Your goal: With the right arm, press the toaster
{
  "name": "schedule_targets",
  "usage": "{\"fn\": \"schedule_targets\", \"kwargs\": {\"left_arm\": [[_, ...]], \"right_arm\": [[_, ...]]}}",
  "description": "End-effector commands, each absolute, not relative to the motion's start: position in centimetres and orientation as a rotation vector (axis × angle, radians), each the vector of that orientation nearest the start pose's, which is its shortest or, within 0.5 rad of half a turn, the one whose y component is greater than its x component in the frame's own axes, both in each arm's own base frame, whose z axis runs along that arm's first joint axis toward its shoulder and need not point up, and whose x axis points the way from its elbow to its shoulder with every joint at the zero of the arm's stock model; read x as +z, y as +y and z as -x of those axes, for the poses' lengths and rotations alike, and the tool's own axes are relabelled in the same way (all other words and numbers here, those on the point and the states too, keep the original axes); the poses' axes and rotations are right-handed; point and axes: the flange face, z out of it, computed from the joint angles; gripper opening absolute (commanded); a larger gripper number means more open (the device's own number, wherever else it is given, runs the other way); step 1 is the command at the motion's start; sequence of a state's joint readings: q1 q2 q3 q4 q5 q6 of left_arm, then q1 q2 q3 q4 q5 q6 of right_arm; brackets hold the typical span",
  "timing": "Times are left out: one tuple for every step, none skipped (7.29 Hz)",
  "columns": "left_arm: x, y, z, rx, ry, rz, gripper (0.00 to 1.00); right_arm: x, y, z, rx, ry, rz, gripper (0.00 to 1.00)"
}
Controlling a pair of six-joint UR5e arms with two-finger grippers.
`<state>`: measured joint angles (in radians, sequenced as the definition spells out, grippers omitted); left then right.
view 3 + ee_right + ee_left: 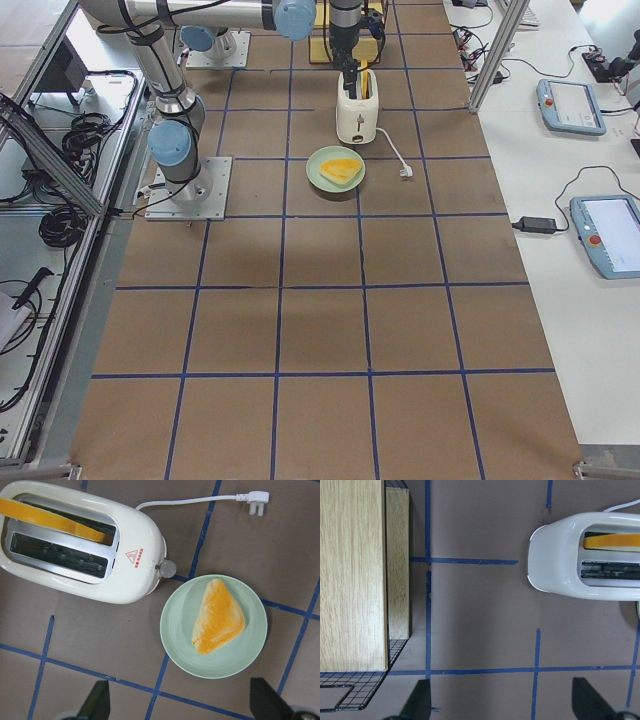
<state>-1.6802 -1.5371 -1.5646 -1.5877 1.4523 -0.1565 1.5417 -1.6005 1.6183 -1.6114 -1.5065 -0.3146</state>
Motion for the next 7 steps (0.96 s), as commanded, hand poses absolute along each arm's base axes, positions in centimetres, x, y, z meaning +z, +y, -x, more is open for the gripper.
{"fn": "schedule_targets", "kwargs": {"left_arm": [[50.6,-46.1,19.7,-0.012,3.261,0.073,1.00],[50.6,-46.1,19.6,-0.012,3.261,0.075,1.00],[50.6,-46.1,19.6,-0.012,3.261,0.075,1.00],[50.6,-46.1,19.7,-0.012,3.261,0.073,1.00],[50.6,-46.1,19.6,-0.012,3.261,0.075,1.00],[50.6,-46.1,19.7,-0.011,3.262,0.073,1.00],[50.6,-46.1,19.7,-0.012,3.261,0.073,1.00]], "right_arm": [[48.1,-48.6,-12.6,-0.041,3.047,0.455,1.00],[47.8,-48.8,-12.5,-0.040,3.007,0.683,1.00],[45.9,-49.6,-12.1,-0.033,2.901,1.036,0.95],[43.9,-50.8,-12.1,-0.082,2.814,1.300,0.84],[40.3,-51.6,-12.4,-0.069,2.702,1.512,0.59],[36.9,-52.7,-12.4,-0.106,2.627,1.664,0.39],[35.9,-53.2,-12.4,-0.144,2.620,1.700,0.18]]}}
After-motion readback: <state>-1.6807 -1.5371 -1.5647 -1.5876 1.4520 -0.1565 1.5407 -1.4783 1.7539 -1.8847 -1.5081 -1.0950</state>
